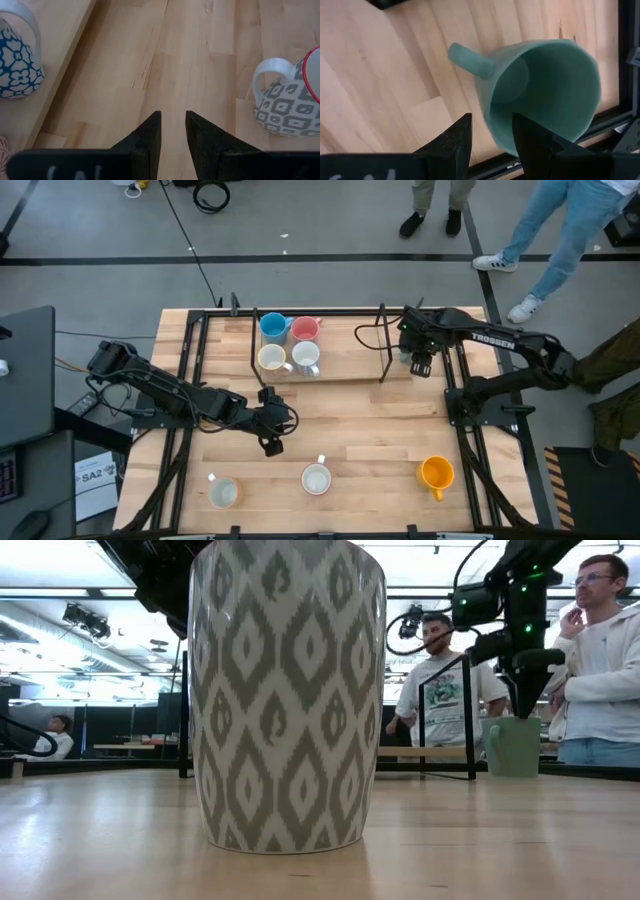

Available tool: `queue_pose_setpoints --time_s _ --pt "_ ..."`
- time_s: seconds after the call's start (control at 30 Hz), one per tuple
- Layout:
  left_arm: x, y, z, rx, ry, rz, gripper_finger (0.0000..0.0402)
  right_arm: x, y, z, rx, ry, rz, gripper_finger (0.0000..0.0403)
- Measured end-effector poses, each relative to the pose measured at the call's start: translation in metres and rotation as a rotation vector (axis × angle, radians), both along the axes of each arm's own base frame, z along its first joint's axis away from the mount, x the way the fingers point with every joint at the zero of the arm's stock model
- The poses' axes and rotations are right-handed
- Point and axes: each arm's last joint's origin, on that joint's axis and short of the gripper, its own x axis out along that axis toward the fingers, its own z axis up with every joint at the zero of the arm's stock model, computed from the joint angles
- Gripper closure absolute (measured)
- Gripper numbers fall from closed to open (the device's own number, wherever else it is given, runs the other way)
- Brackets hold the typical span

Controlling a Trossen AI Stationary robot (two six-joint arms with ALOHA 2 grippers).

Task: Place coffee mugs
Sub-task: Put the green mug on the shelf

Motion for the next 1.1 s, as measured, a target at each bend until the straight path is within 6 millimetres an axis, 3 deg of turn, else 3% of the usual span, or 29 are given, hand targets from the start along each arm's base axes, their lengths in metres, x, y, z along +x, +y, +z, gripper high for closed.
queue_pose_setpoints --time_s 0.3,0.63,1.1 --pt "0.0 0.0 0.0 0.0 0.0 0.0 0.0306 0.007 -0.011 -0.017 0.038 0.063 -0.068 0.0275" --pt "0.0 0.0 0.0 0.001 0.0 0.0 0.0306 0.011 -0.013 -0.025 0.088 0.061 -0.223 0.0376" --pt "0.0 0.0 0.0 0.002 0.001 -0.002 0.0306 0.012 -0.003 -0.023 0.275 -0.061 -0.67 0.0364"
